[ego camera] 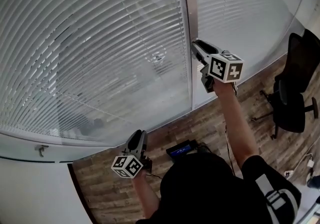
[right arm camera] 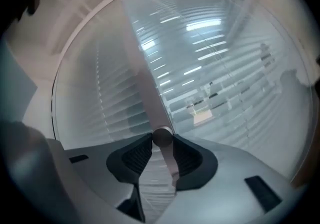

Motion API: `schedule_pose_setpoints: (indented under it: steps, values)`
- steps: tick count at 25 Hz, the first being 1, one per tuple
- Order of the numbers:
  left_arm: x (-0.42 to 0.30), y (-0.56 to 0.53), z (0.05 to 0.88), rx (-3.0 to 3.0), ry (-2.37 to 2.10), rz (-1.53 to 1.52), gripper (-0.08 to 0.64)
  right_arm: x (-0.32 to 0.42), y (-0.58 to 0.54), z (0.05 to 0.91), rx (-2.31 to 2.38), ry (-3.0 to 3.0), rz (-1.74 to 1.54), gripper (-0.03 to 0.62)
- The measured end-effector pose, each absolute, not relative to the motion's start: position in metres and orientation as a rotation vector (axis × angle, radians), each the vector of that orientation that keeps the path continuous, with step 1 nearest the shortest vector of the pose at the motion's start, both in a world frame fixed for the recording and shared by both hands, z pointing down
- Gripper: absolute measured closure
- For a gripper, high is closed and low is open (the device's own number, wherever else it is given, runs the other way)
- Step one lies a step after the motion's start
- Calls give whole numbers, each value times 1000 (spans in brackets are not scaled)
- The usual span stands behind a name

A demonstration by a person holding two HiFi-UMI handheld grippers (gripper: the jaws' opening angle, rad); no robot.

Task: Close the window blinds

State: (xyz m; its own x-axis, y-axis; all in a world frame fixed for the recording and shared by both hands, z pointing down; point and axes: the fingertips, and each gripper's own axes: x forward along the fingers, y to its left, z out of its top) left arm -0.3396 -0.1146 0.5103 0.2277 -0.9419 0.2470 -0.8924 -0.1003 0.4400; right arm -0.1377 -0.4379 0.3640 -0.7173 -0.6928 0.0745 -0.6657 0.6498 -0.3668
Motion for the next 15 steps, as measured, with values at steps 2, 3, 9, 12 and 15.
schedule_pose_setpoints:
  steps: [2, 3, 9, 12, 15]
  values:
    - [-338, -115, 510, 2010, -1678, -126, 445, -136, -434, 361, -1301, 2907, -251, 460]
    - [-338, -116, 510, 2011, -1677, -125, 445, -136, -433, 357, -1372, 2945, -87, 459]
    - [-332, -114, 509, 2008, -1680, -120, 445, -142, -430, 351, -1490, 2986, 185, 462]
    - [-331, -112, 509, 2004, -1684, -117, 445, -136, -433, 355, -1391, 2889, -185, 463]
    - [-329, -111, 509, 2003, -1683, -111, 445, -134, -437, 360, -1124, 2704, -690, 463]
